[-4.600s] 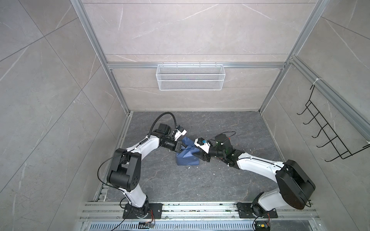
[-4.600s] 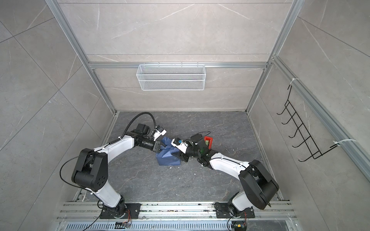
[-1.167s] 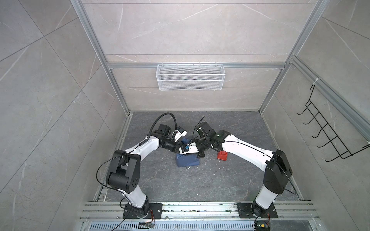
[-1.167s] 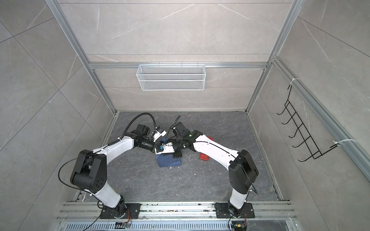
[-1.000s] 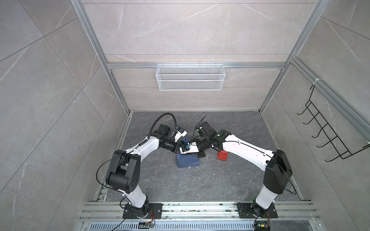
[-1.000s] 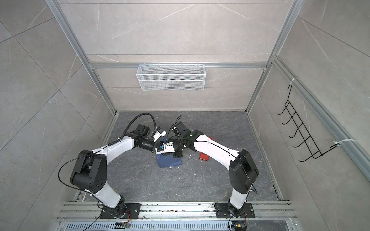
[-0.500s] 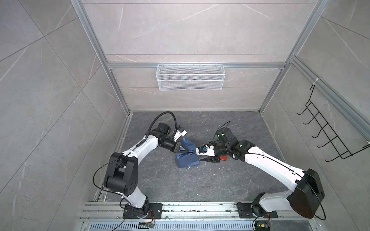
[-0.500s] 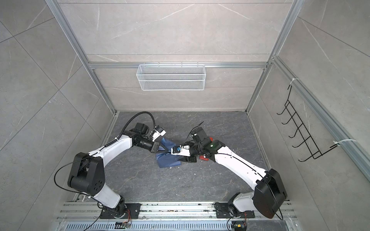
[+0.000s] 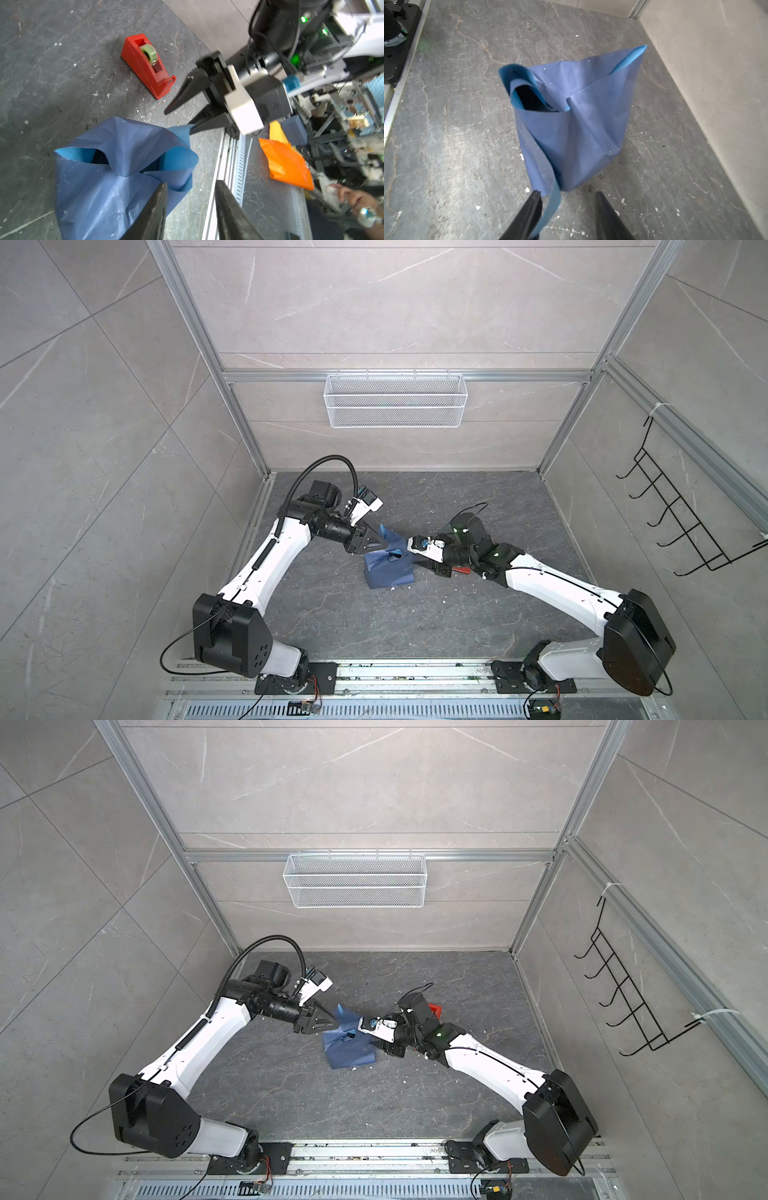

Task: Wrap a gift box in wrapping paper
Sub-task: Fold the seventh fold of the wrapping paper on the gift box.

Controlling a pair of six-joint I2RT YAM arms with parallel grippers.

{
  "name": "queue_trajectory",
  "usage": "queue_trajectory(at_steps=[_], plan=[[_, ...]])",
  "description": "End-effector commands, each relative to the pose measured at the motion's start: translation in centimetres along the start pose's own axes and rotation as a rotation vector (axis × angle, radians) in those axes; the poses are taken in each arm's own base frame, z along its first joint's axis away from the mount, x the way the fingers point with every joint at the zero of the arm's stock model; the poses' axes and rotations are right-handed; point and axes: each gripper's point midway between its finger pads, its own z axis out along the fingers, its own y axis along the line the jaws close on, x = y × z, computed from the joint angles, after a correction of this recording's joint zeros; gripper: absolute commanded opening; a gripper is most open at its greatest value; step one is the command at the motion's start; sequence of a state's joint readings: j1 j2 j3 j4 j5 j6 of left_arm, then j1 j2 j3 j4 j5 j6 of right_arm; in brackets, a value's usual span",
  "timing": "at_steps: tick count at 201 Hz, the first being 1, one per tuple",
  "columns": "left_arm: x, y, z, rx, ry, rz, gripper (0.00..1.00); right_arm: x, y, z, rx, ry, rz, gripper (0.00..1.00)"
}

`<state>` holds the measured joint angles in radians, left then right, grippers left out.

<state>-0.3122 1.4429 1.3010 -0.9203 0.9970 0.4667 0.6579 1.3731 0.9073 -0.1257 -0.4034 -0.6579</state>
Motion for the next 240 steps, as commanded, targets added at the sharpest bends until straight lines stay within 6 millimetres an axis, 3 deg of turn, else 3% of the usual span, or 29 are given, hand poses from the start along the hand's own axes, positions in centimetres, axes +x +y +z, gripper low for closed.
queue_trajectory(at_steps=[1,57,99,121,202,240], plan=[[0.8,-1.7,0.2,0.058,0.018,0.118,0.54,-1.2,-0.6,-0.4,0.03,-0.055,0.031,0.41],[3.2,-1.2,3.4,0.065,0.13,0.226,0.74,-1.2,-0.2,0.7,-0.017,-0.07,0.058,0.27],[3.4,1.0,5.0,-0.037,0.215,0.26,0.77,-1.5,0.3,1.1,-0.059,-0.081,0.065,0.17],[3.9,0.6,6.5,-0.005,0.254,0.259,0.76,-1.1,0.7,1.3,-0.083,-0.07,0.062,0.08],[1.9,2.0,8.0,-0.026,0.26,0.239,0.69,-1.1,1.1,1.0,-0.088,-0.098,0.055,0.07],[2.1,2.0,8.4,-0.015,0.261,0.193,0.56,-0.5,0.5,0.9,-0.063,-0.126,0.109,0.06]])
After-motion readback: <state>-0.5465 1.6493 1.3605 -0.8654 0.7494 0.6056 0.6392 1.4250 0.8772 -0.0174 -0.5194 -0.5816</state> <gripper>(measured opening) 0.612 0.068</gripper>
